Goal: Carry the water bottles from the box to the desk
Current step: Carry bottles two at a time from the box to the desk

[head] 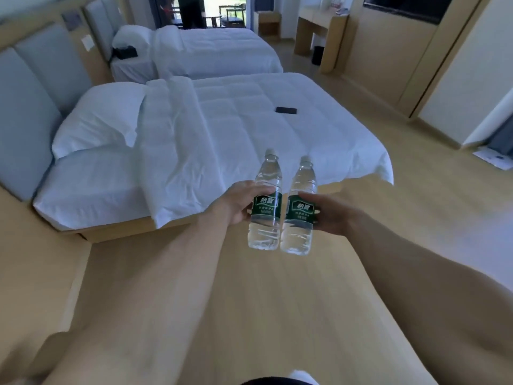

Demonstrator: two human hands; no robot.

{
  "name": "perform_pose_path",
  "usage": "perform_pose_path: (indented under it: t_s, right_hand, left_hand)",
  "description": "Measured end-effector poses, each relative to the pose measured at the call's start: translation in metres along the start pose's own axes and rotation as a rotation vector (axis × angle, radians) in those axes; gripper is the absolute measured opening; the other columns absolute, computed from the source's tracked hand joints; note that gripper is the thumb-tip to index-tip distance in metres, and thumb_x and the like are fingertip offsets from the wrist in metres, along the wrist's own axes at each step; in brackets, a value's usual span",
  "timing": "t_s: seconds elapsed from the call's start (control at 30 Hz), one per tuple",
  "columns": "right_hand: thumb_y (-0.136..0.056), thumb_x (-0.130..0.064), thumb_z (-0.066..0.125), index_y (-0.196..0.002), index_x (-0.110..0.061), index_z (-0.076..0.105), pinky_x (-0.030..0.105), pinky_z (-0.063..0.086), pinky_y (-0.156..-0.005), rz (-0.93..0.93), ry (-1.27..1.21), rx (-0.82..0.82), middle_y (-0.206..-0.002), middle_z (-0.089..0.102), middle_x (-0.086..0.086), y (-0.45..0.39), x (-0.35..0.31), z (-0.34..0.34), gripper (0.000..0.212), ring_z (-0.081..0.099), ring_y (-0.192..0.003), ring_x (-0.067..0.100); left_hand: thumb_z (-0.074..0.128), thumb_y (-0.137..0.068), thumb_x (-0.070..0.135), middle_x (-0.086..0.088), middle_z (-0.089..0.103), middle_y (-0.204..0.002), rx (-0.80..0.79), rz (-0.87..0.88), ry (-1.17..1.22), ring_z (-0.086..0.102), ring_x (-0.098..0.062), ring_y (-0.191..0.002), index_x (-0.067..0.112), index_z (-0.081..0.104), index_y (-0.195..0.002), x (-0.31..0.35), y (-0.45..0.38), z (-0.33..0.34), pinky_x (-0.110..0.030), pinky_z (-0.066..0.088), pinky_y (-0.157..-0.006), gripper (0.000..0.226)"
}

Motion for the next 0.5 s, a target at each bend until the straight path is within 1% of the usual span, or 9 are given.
perform_pose_path:
  t_s: [0.03, 0.07, 0.1, 0.17, 0.23, 0.3, 0.4, 0.5]
  right_hand:
    - [-0.085, -0.026, 0.074, -0.118, -0.009, 0.064, 0.039, 0.059, -0.078, -0.002, 0.003, 0.032, -0.111, 0.069, 0.012, 0.006, 0.001, -0.021, 0.039, 0.068, -0.1, 0.027]
    - [-0.085, -0.028, 0.074, -0.113, -0.01, 0.066, 0.037, 0.059, -0.074, -0.006, 0.0, 0.062, -0.105, 0.07, 0.01, 0.012, 0.002, -0.041, 0.034, 0.068, -0.095, 0.024]
    - [-0.084, -0.029, 0.075, -0.112, -0.011, 0.067, 0.036, 0.059, -0.073, -0.013, -0.006, 0.092, -0.102, 0.071, 0.008, 0.02, 0.002, -0.062, 0.034, 0.069, -0.092, 0.023]
    - [-0.077, -0.031, 0.079, -0.113, -0.011, 0.068, 0.035, 0.059, -0.071, -0.03, -0.018, 0.151, -0.101, 0.072, 0.008, 0.038, 0.002, -0.101, 0.043, 0.07, -0.09, 0.023]
    - [-0.073, -0.033, 0.081, -0.117, -0.011, 0.067, 0.035, 0.059, -0.07, -0.052, -0.057, 0.212, -0.103, 0.073, 0.009, 0.057, 0.005, -0.139, 0.051, 0.071, -0.09, 0.023]
    - [-0.078, -0.032, 0.079, -0.121, -0.011, 0.065, 0.036, 0.058, -0.073, -0.08, -0.117, 0.282, -0.107, 0.071, 0.011, 0.075, 0.009, -0.176, 0.05, 0.07, -0.091, 0.025]
    - [-0.085, -0.031, 0.075, -0.125, -0.01, 0.063, 0.036, 0.058, -0.074, -0.115, -0.205, 0.368, -0.111, 0.069, 0.014, 0.106, 0.015, -0.227, 0.046, 0.07, -0.092, 0.026]
    - [-0.085, -0.032, 0.074, -0.126, -0.011, 0.062, 0.034, 0.059, -0.073, -0.157, -0.262, 0.441, -0.108, 0.069, 0.012, 0.135, 0.021, -0.27, 0.048, 0.071, -0.09, 0.024]
  left_hand:
    - [0.079, -0.085, 0.02, -0.014, 0.072, -0.103, -0.018, -0.006, -0.009, 0.072, -0.026, -0.085, 0.001, 0.06, -0.13, -0.001, -0.008, 0.02, -0.036, 0.06, -0.065, 0.052]
    - [0.078, -0.086, 0.02, -0.013, 0.072, -0.101, -0.038, -0.011, -0.016, 0.073, -0.024, -0.082, 0.001, 0.06, -0.129, -0.001, -0.016, 0.04, -0.035, 0.059, -0.063, 0.051]
    - [0.078, -0.086, 0.02, -0.012, 0.072, -0.098, -0.06, -0.014, -0.026, 0.073, -0.023, -0.079, 0.001, 0.062, -0.127, -0.002, -0.024, 0.062, -0.033, 0.059, -0.06, 0.047]
    - [0.077, -0.087, 0.02, -0.011, 0.072, -0.095, -0.114, -0.018, -0.051, 0.072, -0.022, -0.077, 0.005, 0.063, -0.117, -0.002, -0.039, 0.105, -0.033, 0.058, -0.059, 0.037]
    - [0.075, -0.088, 0.019, -0.012, 0.071, -0.097, -0.181, -0.025, -0.076, 0.072, -0.024, -0.08, 0.007, 0.062, -0.111, -0.003, -0.052, 0.151, -0.035, 0.059, -0.064, 0.028]
    - [0.073, -0.09, 0.018, -0.012, 0.071, -0.098, -0.247, -0.028, -0.108, 0.07, -0.025, -0.083, 0.008, 0.063, -0.113, -0.005, -0.062, 0.197, -0.036, 0.059, -0.068, 0.027]
    - [0.072, -0.091, 0.018, -0.008, 0.071, -0.094, -0.353, -0.025, -0.147, 0.069, -0.024, -0.084, 0.009, 0.063, -0.119, -0.009, -0.075, 0.261, -0.036, 0.059, -0.069, 0.03]
    - [0.074, -0.09, 0.02, -0.007, 0.072, -0.096, -0.474, -0.036, -0.179, 0.07, -0.023, -0.087, 0.01, 0.068, -0.114, -0.013, -0.087, 0.32, -0.041, 0.062, -0.072, 0.027]
Point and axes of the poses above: each hand's wrist, its own y-axis away from the middle knuckle, its own z-axis out of the palm, x = y × z, the point moved 7 cm from there along -y, towards the middle knuckle
